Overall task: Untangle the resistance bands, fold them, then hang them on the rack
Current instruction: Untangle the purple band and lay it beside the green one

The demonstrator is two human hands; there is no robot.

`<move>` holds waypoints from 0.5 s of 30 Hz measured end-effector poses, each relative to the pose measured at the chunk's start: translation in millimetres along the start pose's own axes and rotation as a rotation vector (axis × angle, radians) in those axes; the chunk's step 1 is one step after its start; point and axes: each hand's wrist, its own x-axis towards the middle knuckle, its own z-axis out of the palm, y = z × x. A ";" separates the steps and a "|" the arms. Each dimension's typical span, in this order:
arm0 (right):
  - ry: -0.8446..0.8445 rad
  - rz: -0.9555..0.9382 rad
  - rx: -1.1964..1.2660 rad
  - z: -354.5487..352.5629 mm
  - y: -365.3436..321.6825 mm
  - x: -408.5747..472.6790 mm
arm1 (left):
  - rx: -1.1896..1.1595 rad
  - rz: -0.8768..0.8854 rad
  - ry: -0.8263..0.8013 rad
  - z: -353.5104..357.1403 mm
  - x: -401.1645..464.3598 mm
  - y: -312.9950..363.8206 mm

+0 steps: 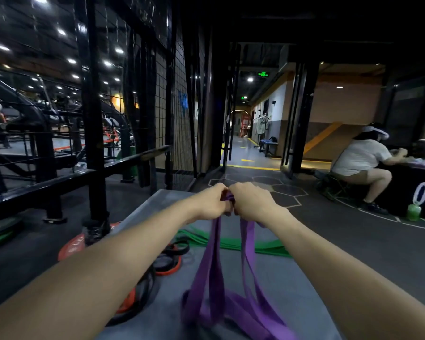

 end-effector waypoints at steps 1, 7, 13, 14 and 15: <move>0.002 -0.012 0.026 0.4 3.5 -0.8 | 0.066 -0.001 -0.007 3.2 1.3 -0.2; -0.203 -0.045 0.600 -1.6 39.9 -11.4 | 0.487 0.018 0.183 -6.0 6.8 8.2; -0.227 0.278 1.041 -4.0 47.1 -19.6 | 0.366 0.099 0.292 -24.6 14.9 16.3; -0.210 0.337 1.110 -6.1 45.9 -18.0 | 0.336 0.094 0.320 -28.4 16.7 19.3; -0.194 0.392 1.189 -8.4 45.9 -16.0 | 0.300 0.084 0.350 -33.6 17.9 22.2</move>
